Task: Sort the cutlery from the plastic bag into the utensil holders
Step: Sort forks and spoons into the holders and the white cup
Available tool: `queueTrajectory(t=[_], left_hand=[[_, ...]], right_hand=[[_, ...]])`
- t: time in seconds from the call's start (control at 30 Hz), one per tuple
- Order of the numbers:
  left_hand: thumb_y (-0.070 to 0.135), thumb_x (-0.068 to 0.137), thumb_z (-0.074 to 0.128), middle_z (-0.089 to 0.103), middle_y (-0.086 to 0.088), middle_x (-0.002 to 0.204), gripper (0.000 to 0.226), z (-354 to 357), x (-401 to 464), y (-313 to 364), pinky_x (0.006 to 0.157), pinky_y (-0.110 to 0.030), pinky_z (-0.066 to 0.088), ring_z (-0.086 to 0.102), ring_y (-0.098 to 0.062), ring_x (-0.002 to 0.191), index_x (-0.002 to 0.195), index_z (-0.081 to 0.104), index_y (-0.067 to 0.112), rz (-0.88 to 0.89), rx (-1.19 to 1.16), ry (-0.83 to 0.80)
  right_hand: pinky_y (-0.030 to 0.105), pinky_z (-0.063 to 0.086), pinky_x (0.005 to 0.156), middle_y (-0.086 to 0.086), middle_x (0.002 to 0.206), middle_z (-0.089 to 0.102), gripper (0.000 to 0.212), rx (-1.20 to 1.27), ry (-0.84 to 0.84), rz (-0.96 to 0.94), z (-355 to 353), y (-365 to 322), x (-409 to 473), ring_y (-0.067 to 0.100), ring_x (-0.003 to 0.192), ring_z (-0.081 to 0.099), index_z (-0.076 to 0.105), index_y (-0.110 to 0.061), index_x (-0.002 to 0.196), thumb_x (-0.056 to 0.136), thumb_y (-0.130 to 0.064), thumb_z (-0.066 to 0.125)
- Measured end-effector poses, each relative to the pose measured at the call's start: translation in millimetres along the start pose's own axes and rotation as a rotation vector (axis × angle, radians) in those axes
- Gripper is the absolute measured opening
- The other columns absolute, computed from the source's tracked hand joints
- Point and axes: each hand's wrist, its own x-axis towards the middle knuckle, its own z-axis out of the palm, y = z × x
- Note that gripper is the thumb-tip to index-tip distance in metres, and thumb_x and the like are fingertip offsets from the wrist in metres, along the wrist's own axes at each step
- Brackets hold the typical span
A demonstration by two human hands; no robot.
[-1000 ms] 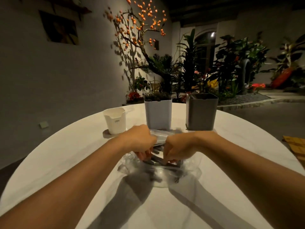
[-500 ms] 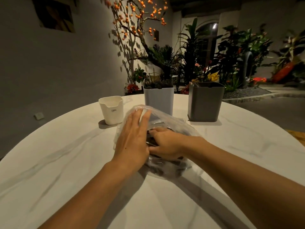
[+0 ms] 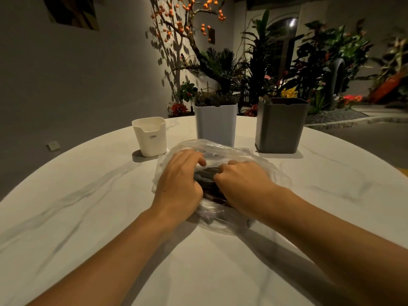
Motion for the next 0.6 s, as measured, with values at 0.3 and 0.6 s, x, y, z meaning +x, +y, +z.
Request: queueTrajectory(t=[0.3,0.6], left_hand=[[0.035,0.101,0.032,0.066,0.011,0.09,0.041,-12.9,-5.9,4.8,0.076,-0.002,0.043,0.057,0.005,0.094,0.091,0.066,0.016,-0.117,-0.424,0.177],[0.041,0.101,0.023,0.068,0.014,0.085,0.045,-15.9,-9.3,19.4,0.075,0.003,0.037,0.055,0.02,0.093,0.113,0.058,0.014,-0.121,-0.379,0.279]], right_hand=[[0.024,0.047,0.091,-0.007,0.121,0.062,0.035,0.211,0.104,0.152,-5.3,8.4,-20.2,0.013,0.102,0.059,0.06,-0.032,0.131,0.1,-0.045,0.052],[0.028,0.049,0.094,-0.005,0.117,0.066,0.029,0.334,0.101,0.206,-13.5,9.3,-24.9,0.014,0.101,0.059,0.059,-0.032,0.128,0.1,-0.036,0.055]])
